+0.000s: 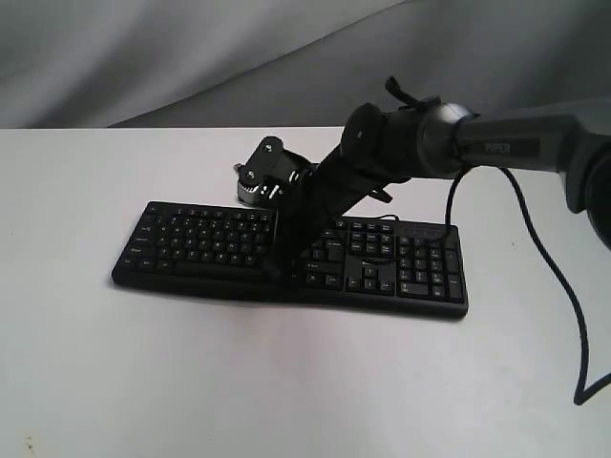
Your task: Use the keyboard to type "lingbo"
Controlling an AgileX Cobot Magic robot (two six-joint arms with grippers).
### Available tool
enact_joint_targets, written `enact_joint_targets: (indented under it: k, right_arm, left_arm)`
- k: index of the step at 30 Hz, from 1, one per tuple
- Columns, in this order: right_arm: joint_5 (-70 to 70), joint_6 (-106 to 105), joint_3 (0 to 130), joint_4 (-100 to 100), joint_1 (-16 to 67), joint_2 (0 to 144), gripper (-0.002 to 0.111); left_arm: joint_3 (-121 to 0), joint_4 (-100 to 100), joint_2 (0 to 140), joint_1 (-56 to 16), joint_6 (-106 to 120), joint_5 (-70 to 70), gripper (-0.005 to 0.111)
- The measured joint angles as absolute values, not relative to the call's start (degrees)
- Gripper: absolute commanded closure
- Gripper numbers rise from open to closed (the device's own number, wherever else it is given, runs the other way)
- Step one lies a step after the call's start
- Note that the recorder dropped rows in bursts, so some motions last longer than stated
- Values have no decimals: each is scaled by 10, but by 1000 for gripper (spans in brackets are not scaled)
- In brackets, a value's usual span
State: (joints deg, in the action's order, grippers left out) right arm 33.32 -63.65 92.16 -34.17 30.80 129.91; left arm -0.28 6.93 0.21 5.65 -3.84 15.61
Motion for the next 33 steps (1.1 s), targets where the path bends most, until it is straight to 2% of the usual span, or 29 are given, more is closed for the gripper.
enact_joint_targets:
  k: [12, 22, 33]
  right_arm:
    - [333, -634, 923, -343, 307, 1305, 108]
    - [346, -627, 994, -342, 313, 1306, 108]
    - [331, -615, 998, -346, 320, 1330, 108]
  left_arm:
    - [-3, 69, 2, 57, -38, 156, 106]
    - [-3, 69, 2, 57, -38, 156, 106]
    - [-3, 69, 2, 57, -38, 156, 106]
